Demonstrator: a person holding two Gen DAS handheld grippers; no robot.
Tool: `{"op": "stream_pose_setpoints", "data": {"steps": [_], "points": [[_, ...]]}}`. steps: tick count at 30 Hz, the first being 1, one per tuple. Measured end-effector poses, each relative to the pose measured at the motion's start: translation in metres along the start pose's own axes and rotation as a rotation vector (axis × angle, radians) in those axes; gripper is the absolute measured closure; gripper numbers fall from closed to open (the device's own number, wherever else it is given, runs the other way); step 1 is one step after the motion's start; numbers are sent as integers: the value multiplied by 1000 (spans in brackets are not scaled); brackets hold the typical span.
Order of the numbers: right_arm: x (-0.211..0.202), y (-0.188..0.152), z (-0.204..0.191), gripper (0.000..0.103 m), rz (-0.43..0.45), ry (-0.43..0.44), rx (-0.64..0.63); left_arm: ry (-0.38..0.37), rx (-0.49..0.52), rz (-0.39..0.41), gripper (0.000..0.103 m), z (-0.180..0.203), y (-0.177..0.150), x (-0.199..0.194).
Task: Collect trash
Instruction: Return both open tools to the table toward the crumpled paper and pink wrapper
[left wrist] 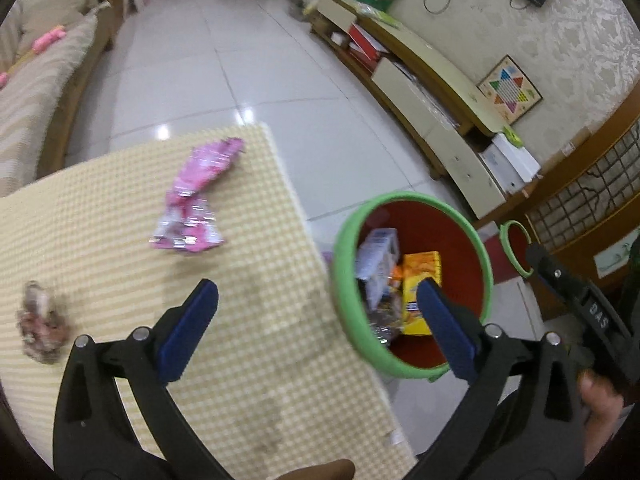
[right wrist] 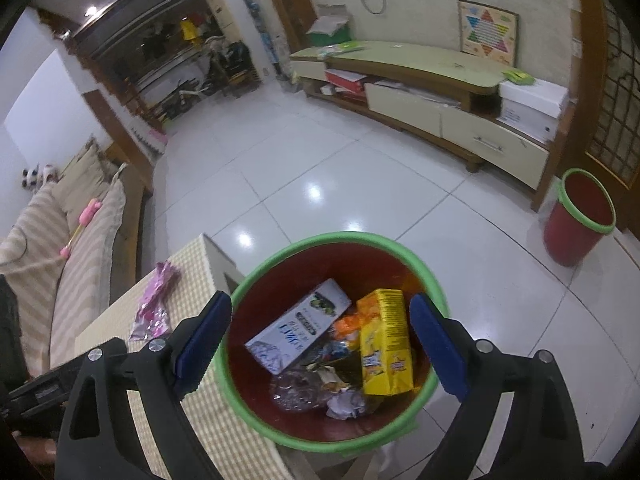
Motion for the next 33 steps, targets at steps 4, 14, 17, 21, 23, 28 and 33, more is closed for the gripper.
{"op": "stream_pose_setpoints", "data": {"steps": [4, 14, 17, 21, 23, 28, 33], "points": [[2, -9, -22, 16, -14, 27, -54, 41, -19, 69, 6, -34, -3, -27], [6, -46, -95, 16, -77, 156, -188, 202, -113, 172, 6, -134, -33, -78], [9, -59, -113, 16, -109, 192, -211, 209, -119, 119, 6, -155, -49, -83], [13, -77, -132, 7, -148, 213, -249, 225, -159, 114, 6, -184, -65, -94], [14, -84, -137, 7, -164, 217, -256, 261, -170, 124, 6, -200, -71, -99], [19, -99, -142, 7, -197, 203, -256, 268, -243, 180, 6, -234, -77, -111], [23, -109, -146, 7, -210, 187, -268, 231, -237, 177, 6, -245, -84, -104]]}}
Point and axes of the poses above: each gripper's, at about its wrist camera, not at the fingertips, and x roughly the way its jaws point, z to its right, y to its top, the point moved 8 cm from there along x, roughly the way its jaws point, and after that the axes turned 9 degrees about z, right-handed, at the moved point
